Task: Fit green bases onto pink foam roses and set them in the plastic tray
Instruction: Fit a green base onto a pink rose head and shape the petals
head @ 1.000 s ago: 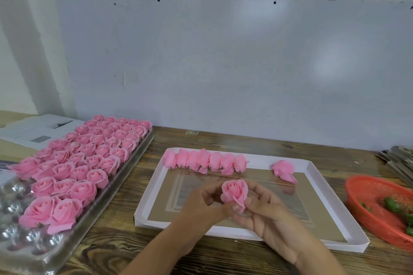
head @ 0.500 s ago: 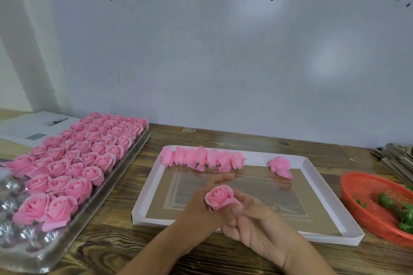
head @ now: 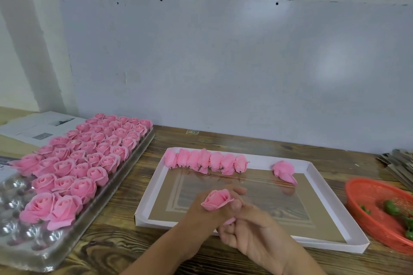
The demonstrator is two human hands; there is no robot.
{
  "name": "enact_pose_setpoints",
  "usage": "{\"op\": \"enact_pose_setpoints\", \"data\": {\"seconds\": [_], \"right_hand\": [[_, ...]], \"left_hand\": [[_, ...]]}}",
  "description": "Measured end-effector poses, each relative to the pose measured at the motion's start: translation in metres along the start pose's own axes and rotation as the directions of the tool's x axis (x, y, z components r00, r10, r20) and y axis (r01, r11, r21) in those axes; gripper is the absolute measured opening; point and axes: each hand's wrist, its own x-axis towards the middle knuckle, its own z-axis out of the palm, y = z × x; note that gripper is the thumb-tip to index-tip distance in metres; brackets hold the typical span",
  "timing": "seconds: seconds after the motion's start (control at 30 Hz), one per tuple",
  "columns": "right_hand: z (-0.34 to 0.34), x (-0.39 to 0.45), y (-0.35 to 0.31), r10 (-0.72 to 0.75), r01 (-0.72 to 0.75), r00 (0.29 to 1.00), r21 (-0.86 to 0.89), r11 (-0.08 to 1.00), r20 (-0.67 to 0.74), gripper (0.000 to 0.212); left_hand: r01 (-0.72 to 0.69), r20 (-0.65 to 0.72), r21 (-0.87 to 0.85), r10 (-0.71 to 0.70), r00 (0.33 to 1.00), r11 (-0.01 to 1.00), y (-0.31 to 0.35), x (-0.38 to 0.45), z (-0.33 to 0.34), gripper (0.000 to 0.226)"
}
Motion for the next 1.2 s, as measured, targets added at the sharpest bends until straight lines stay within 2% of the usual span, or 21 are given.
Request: {"op": "enact_pose_setpoints", "data": {"seconds": [0.1, 0.2, 0.33, 0.4, 0.5, 0.63, 0.7, 0.77, 0.83, 0.9, 0.97, 1.03, 1.13, 1.2], "right_hand": [[0.002, -0.002, 0.001, 0.051, -0.051, 0.998, 0.006, 0.999, -0.025, 0.032], [0.004, -0.001, 0.002, 0.051, -0.050, 0.998, 0.025, 0.998, -0.044, 0.030], [0.006, 0.001, 0.005, 0.003, -0.004, 0.999, -0.020, 1.000, -0.044, 0.040], [0.005, 0.001, 0.005, -0.012, 0.009, 0.998, -0.055, 0.998, -0.055, 0.043], [0.004, 0.000, 0.003, 0.026, -0.027, 0.999, -0.034, 0.999, -0.032, 0.041], [0.004, -0.002, 0.002, 0.109, -0.109, 0.994, 0.002, 0.994, -0.025, 0.052], [0.005, -0.001, 0.002, 0.068, -0.070, 0.997, -0.049, 0.996, -0.043, 0.050], [0.006, 0.000, 0.003, -0.048, 0.037, 0.996, -0.139, 0.990, -0.073, 0.046], [0.006, 0.002, 0.005, -0.176, 0.146, 0.976, -0.213, 0.966, -0.127, 0.039], [0.005, 0.005, 0.008, -0.232, 0.187, 0.954, -0.229, 0.955, -0.192, 0.039], [0.005, 0.006, 0.008, -0.223, 0.179, 0.953, -0.215, 0.960, -0.204, 0.039], [0.006, 0.004, 0.006, -0.192, 0.152, 0.964, -0.208, 0.966, -0.185, 0.040], [0.007, 0.002, 0.005, -0.136, 0.097, 0.973, -0.203, 0.974, -0.184, 0.046], [0.007, 0.002, 0.005, -0.136, 0.086, 0.969, -0.233, 0.969, -0.205, 0.050]], "left_hand": [[-0.002, 0.036, -0.032, 0.003, 0.999, 0.999, -0.001, -0.002, 0.001, 0.027], [0.010, -0.008, -0.053, -0.010, 1.000, 0.999, 0.000, -0.003, 0.001, 0.024], [0.044, -0.047, -0.087, -0.048, 0.998, 0.995, 0.002, -0.002, 0.002, 0.033], [0.028, -0.037, -0.094, -0.031, 0.999, 0.995, 0.002, -0.001, 0.002, 0.025], [0.010, -0.037, -0.168, -0.017, 0.999, 0.986, 0.003, -0.001, 0.003, 0.027], [-0.005, -0.043, -0.191, -0.003, 0.999, 0.982, 0.004, -0.002, 0.005, 0.030], [-0.011, -0.072, -0.193, -0.003, 0.997, 0.981, 0.004, -0.001, 0.005, 0.030], [-0.039, -0.118, -0.170, 0.019, 0.993, 0.985, 0.003, 0.000, 0.003, 0.029], [-0.070, -0.146, -0.135, 0.050, 0.988, 0.988, 0.002, 0.002, 0.002, 0.024], [-0.101, -0.172, -0.089, 0.085, 0.981, 0.991, 0.000, 0.003, 0.003, 0.022], [-0.140, -0.226, -0.027, 0.131, 0.965, 0.990, -0.004, 0.005, 0.004, 0.027], [-0.198, -0.276, 0.108, 0.221, 0.935, 0.974, -0.007, 0.005, 0.004, 0.026], [-0.280, -0.295, 0.422, 0.423, 0.857, 0.862, -0.011, 0.004, 0.001, 0.019], [-0.275, -0.320, 0.523, 0.486, 0.813, 0.806, -0.014, 0.004, -0.001, 0.022]]}}
